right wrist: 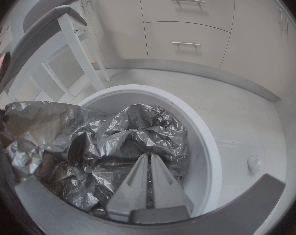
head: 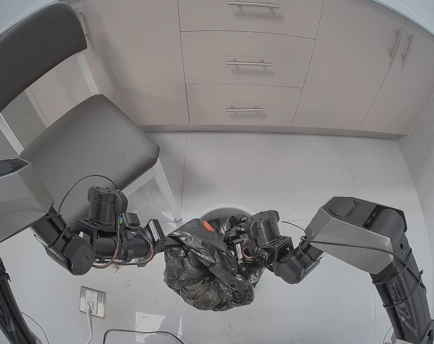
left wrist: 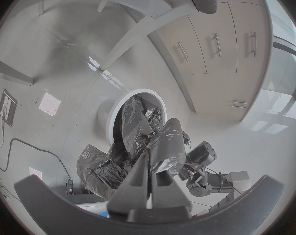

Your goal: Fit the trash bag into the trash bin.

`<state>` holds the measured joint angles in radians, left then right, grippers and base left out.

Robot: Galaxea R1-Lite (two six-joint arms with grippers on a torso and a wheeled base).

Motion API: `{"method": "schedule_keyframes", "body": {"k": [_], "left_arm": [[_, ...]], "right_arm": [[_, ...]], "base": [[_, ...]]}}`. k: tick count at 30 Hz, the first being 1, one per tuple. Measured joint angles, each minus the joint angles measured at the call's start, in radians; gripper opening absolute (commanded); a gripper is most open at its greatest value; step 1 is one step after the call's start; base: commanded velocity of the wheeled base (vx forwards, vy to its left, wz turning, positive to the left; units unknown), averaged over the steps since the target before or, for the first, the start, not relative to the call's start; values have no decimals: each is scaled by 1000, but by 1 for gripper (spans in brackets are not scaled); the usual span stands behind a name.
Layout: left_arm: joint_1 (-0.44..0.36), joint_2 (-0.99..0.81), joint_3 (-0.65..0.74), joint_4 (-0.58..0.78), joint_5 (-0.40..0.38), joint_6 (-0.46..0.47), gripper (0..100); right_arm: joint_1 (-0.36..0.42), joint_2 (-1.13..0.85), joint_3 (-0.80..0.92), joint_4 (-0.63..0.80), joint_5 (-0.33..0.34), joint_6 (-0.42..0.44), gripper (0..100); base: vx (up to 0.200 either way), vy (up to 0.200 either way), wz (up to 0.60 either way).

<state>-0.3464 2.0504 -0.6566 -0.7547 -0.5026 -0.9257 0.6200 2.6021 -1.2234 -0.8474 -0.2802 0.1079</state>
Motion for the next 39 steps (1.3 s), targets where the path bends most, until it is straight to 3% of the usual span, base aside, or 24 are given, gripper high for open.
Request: {"method": "schedule_keyframes", "body": {"k": [24,30,36,37,39], "left_arm": [[-5,2,1,0,1,1,0],[-5,2,1,0,1,1,0],[-5,1,2,0,1,0,0],[-5,0,2,0,1,0,0],[-5,-1,3,0,1,0,0]], "right_arm": [[-61,82,-336,347,79,44,0],[-59,35,-307,377,79,58,0],[-45,-105,-210,422,80,127,0],[-42,-128,-191,424,80,134,100],[-36,-181,-141,425,81,145,100]], "base": [[0,0,0],[0,0,0],[0,0,0],[0,0,0],[0,0,0]]}}
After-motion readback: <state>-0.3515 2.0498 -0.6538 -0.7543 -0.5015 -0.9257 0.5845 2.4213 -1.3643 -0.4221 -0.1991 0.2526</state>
